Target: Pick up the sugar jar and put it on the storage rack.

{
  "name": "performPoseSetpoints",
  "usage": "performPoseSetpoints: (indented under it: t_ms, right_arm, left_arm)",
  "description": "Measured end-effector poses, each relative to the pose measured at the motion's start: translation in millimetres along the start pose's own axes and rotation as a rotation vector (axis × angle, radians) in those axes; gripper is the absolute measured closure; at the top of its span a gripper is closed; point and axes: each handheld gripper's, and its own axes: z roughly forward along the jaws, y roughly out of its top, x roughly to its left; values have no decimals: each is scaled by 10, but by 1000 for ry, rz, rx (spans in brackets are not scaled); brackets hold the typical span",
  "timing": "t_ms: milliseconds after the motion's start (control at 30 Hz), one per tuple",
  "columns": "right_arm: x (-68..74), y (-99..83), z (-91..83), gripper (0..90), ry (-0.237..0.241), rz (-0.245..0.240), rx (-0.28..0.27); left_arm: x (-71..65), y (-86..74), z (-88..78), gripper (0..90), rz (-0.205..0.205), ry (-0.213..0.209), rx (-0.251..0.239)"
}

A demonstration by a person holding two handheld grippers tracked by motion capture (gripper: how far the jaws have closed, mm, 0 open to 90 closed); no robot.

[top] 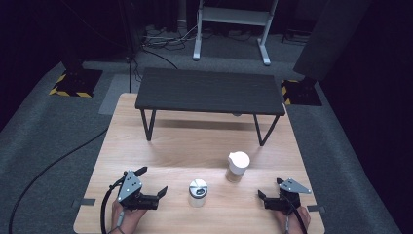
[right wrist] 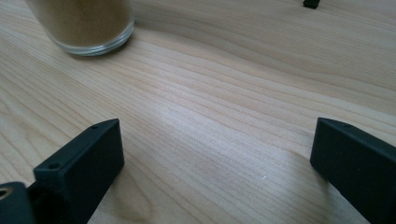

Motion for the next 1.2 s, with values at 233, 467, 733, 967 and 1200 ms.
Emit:
performPoseSetpoints:
  t_ms: [233,467,733,967,1200]
  right_arm:
    - [0,0,1,24,0,0,0]
    - [0,3,3,24,-1,1,0]
    - [7,9,13,23,-5,3,0]
    - [11,11,16,24,-7,5,0]
    - [11,11,16,24,-7,4,0]
  left_arm:
    - [-37,2,20,1,18,-20,-22]
    - [-108,48,93,1,5,-77,-42]
    - [-299,145,291,1,18,-150,-47]
    - [-489,240,539,1,46,-208,-46]
    - [-589,254,670,1,49,-215,-34]
